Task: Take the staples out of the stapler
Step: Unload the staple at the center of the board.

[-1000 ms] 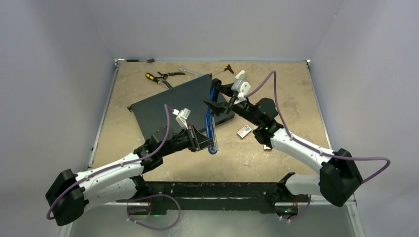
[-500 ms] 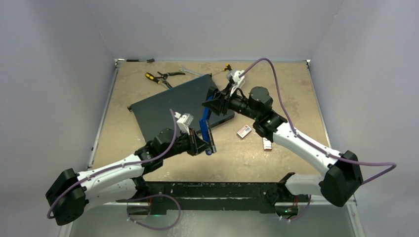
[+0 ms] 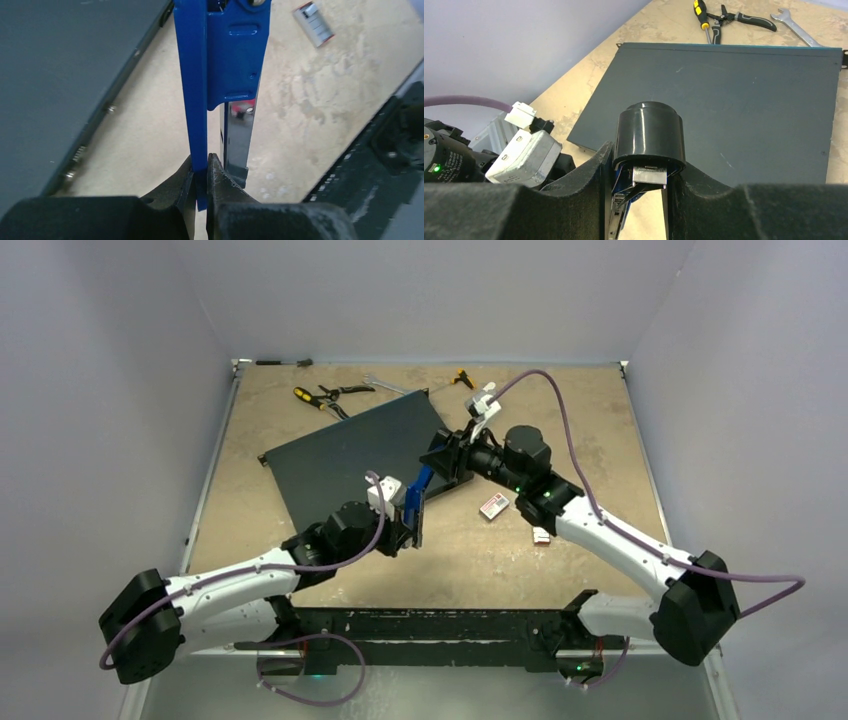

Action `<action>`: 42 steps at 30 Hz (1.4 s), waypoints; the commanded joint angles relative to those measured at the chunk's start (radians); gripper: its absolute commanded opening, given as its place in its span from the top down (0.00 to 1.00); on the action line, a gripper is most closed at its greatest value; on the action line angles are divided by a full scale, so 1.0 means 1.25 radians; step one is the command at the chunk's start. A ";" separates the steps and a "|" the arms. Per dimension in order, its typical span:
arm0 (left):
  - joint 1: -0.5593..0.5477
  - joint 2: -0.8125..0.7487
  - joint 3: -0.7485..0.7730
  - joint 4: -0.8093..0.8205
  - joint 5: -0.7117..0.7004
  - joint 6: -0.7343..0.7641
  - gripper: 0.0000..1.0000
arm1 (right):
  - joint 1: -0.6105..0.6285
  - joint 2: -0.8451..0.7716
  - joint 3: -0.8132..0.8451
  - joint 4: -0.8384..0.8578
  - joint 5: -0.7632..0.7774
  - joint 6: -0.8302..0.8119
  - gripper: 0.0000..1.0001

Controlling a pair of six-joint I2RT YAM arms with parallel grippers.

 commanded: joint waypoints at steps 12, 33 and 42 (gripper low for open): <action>-0.074 0.206 0.108 0.248 -0.213 0.545 1.00 | -0.010 -0.224 -0.342 0.245 0.079 -0.091 1.00; -0.080 0.245 0.145 0.302 -0.071 0.419 1.00 | -0.010 -0.347 -0.295 0.109 0.218 -0.124 1.00; -0.088 0.223 0.054 0.430 0.129 0.022 1.00 | -0.010 -0.114 0.119 -0.298 0.288 -0.168 1.00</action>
